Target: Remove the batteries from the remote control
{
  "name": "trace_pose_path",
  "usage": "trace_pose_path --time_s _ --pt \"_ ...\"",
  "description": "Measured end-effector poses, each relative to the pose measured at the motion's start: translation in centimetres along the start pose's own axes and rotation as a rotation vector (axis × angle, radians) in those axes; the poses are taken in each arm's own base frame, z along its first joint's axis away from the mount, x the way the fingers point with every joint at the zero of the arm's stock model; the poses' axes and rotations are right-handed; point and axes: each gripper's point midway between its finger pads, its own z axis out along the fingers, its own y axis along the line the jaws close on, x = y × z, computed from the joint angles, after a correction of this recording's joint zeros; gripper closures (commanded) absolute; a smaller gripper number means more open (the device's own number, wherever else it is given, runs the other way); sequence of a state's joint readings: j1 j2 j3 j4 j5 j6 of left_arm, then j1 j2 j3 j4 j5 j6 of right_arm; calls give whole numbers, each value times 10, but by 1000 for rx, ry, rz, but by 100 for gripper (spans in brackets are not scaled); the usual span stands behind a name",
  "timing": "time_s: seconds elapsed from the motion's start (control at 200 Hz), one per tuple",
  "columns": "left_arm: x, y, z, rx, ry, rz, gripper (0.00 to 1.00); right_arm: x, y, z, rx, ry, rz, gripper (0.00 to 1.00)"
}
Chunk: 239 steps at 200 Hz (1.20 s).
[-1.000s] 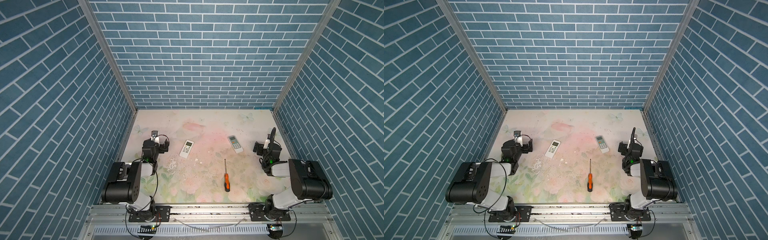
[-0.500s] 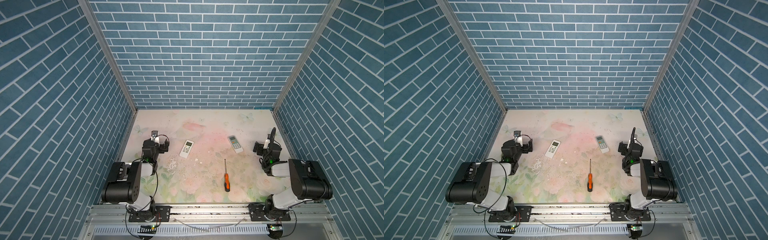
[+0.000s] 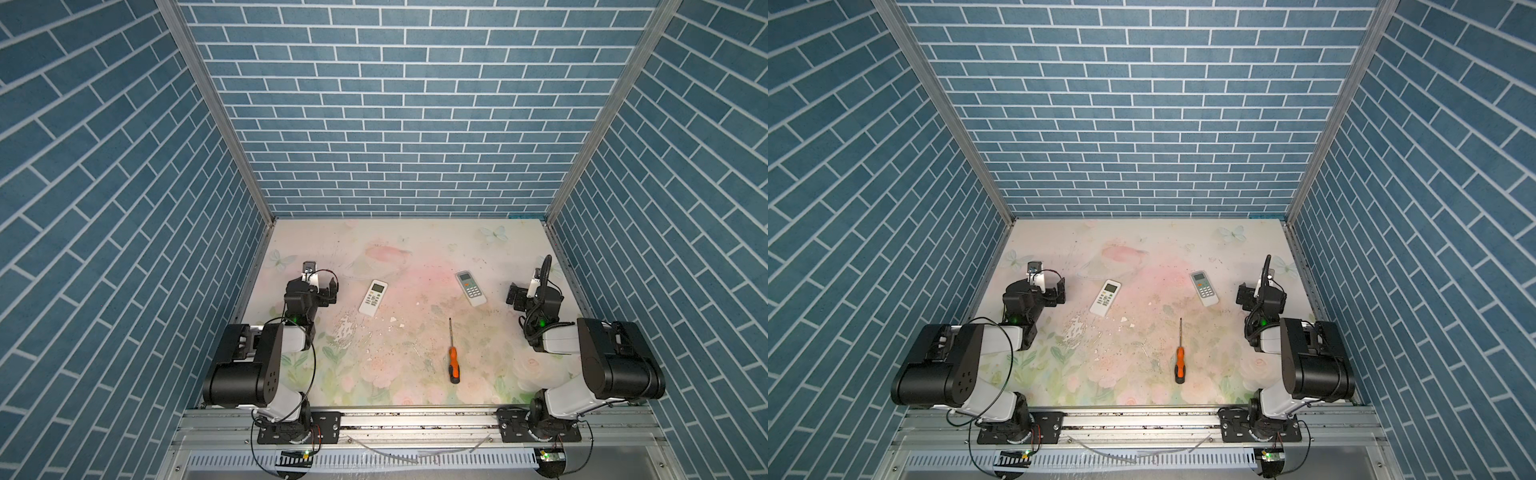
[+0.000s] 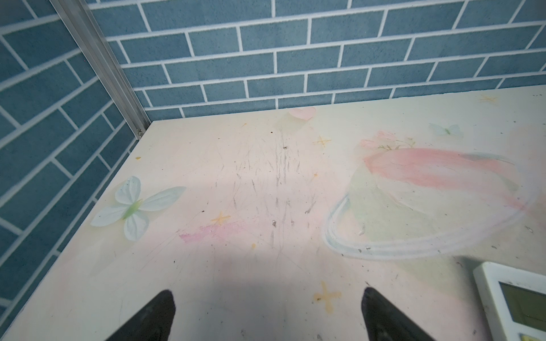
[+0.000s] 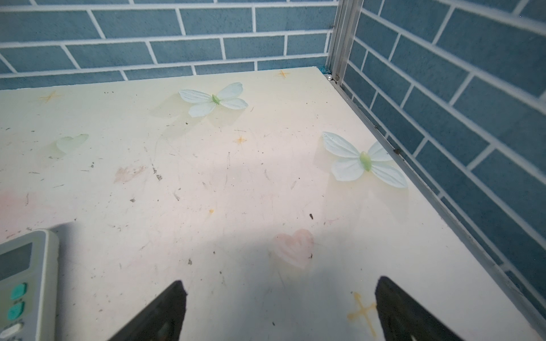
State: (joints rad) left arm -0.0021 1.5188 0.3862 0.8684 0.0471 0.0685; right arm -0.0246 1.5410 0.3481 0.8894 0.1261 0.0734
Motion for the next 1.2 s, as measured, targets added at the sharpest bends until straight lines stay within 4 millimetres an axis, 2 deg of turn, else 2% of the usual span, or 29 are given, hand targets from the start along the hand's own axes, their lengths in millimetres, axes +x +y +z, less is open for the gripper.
trace_pose_path --time_s 0.205,0.29,0.335,0.39,0.44,0.54,0.59,0.645,0.745,0.845,0.95,1.065,1.195 --pt "0 0 -1 -1 0 -1 0 0 0 -1 -2 7 -1 1" --pt "-6 4 -8 -23 10 -8 0 -6 0 -10 -6 25 -3 1" --pt "-14 9 -13 -47 18 -20 0 -19 -3 -18 9 11 10 1" --pt "-32 20 -18 -105 23 -75 0 -48 -12 -28 52 -35 77 1" --pt "-55 33 -23 -169 20 -152 0 -79 -19 -40 83 -85 156 1" --pt "-97 54 -31 -234 16 -307 0 -129 -19 -58 58 -131 269 1" --pt "-106 57 -33 -236 29 -357 0 -145 -13 -64 24 -120 316 1" --pt "-104 54 -34 -225 63 -396 0 -154 -3 -65 -17 -79 346 1" --pt "-81 30 -38 -185 175 -409 0 -143 27 -64 -76 43 343 1" --pt "-62 -5 -43 -120 280 -370 0 -111 70 -70 -136 196 263 1" --pt "-57 -37 -49 -50 349 -320 0 -82 107 -80 -199 312 175 1" --pt "-56 -67 -48 22 403 -262 0 -65 125 -89 -228 374 120 1" --pt "-35 -100 -46 99 495 -172 0 -56 137 -92 -246 410 83 4"
